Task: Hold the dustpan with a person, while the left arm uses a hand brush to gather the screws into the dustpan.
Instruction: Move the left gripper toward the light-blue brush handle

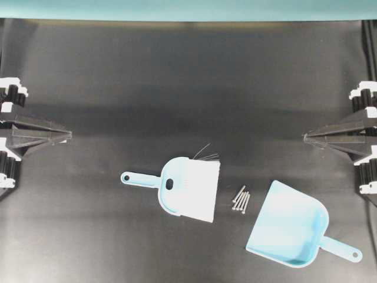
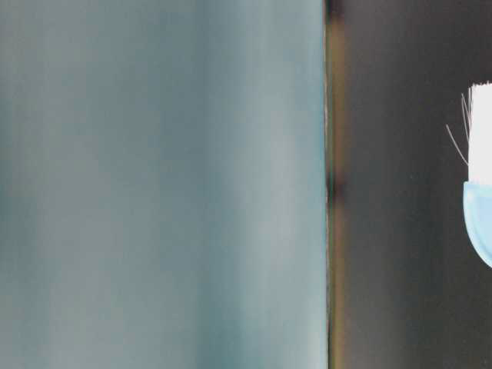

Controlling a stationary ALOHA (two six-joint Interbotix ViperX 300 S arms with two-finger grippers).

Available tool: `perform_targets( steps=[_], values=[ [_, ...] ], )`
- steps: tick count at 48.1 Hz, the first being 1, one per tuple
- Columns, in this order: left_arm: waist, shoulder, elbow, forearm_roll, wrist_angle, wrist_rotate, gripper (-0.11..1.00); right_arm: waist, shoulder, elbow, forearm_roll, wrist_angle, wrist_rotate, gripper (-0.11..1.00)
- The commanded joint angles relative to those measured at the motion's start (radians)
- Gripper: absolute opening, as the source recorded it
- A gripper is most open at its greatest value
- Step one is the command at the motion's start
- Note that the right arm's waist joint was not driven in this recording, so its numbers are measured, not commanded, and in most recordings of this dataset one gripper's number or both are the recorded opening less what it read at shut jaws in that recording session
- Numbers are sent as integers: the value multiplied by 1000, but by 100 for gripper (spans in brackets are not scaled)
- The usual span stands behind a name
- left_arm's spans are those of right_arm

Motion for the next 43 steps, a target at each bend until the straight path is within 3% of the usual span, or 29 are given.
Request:
perform_targets(
  steps=[1,4,6,18,33,37,43],
  values=[
    [-46,28,-26,43,26,-12,5,0,-5,-17,-2,-3,0,4],
    [-63,46,-29,43,71,-21,2,0,-37,-15,0,52,0,7],
    [-69,63,-31,43,109,-31,0,0,-63,-17,-2,110,0,2],
    [-67,212,-35,44,213,-44,0,0,-252,-6,0,469,-5,-1],
    [-61,495,-118,44,219,-44,2,0,-333,26,0,683,-6,-1],
    [-61,558,-127,44,161,-44,13,0,-334,35,-2,718,9,-1],
    [-61,650,-86,43,-57,-55,48,0,-342,43,0,732,11,-1]
  ],
)
